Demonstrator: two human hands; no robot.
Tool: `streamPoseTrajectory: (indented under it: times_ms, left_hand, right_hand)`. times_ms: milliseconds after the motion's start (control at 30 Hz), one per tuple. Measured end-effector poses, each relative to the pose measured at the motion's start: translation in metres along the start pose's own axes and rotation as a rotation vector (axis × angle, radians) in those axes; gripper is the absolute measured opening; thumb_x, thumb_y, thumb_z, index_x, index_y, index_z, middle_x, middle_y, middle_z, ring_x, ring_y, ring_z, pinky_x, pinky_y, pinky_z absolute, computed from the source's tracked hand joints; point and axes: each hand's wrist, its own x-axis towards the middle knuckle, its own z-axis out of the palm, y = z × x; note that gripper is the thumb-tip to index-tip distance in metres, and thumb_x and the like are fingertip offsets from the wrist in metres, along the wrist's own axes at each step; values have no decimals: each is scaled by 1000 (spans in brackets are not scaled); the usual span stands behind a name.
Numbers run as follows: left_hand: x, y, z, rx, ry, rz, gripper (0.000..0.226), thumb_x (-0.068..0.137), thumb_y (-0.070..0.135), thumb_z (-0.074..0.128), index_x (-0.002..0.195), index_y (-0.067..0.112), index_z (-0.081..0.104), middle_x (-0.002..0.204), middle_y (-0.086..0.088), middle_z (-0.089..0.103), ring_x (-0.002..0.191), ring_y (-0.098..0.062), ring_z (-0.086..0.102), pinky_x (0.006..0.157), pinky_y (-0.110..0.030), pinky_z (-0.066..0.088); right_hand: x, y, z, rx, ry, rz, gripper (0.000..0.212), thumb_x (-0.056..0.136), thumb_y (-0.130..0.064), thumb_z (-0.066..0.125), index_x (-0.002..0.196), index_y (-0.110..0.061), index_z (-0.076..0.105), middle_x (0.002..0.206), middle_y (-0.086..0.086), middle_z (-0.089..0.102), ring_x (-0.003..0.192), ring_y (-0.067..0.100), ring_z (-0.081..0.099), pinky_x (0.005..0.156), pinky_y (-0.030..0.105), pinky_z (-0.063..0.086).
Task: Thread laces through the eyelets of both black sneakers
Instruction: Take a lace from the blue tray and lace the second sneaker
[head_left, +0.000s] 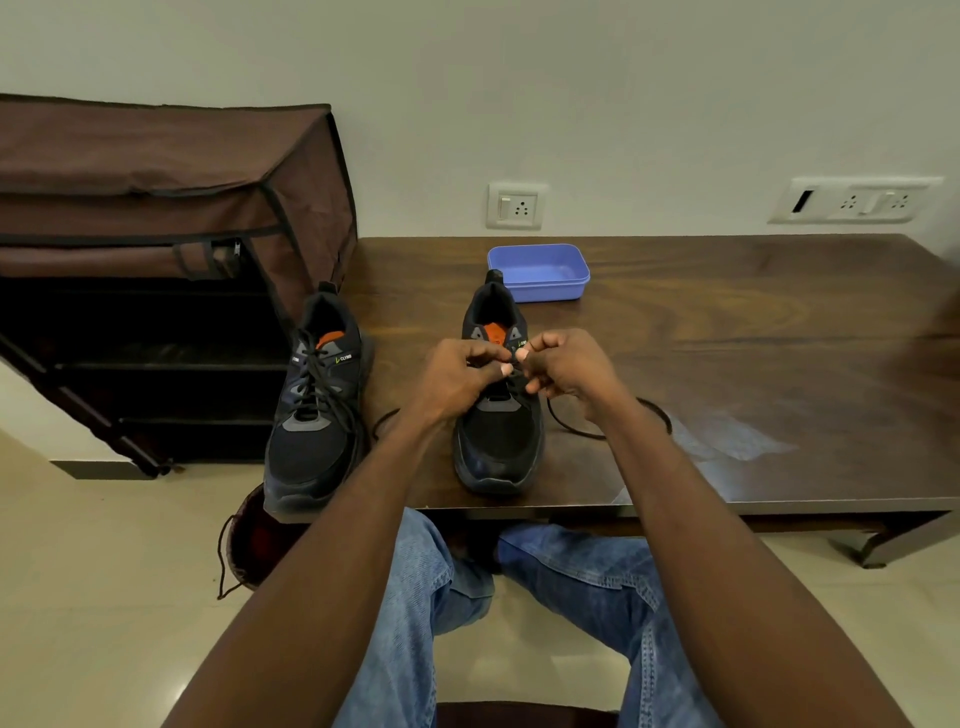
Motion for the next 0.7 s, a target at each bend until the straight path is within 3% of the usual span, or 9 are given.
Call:
streamPoseTrajectory:
  times_ms: [133,233,300,433,600,700]
  left_hand:
    - [0,0,3,0,22,-10,10,90,12,70,95,21,71,96,2,70,96,-16,67,91,-33,56]
    - [0,0,6,71,94,40,16,91,13,69,86,27,65,88,9,65,85,-5,63,78,-21,52]
    - [2,-2,8,85,140,84,13,93,13,68,87,25,68,88,8,67,84,-4,64,77,-21,52]
    - [11,-12,15,164,242,138,8,92,14,69,97,14,75,98,0,68,94,-14,64,85,-35,55]
    - [22,-16,23,390,517,129,11,88,13,69,96,10,75,124,-5,49,121,-20,42,97,-23,31]
    - [25,-15,22,533,509,171,15,88,13,69,100,8,76,134,-12,47,128,-27,39,104,-33,33]
  right_hand:
    - [6,3,6,45,45,53,17,95,-16,66,103,-2,69,79,7,64,53,7,52,51,21,38]
    - [7,4,11,155,30,95,10,95,-14,65,99,-5,69,76,6,64,54,8,52,50,21,39]
    - [7,5,13,219,42,115,8,95,-14,65,98,-7,69,73,3,64,53,8,51,47,20,39]
    - [9,6,17,301,42,128,11,96,-17,64,97,-7,68,71,1,61,50,7,48,42,19,36]
    - [14,5,17,281,206,124,16,100,-18,56,87,-12,62,71,1,57,56,9,49,47,20,37]
    - [21,12,17,207,273,90,23,98,-12,56,75,-16,54,76,5,57,70,16,54,57,27,43]
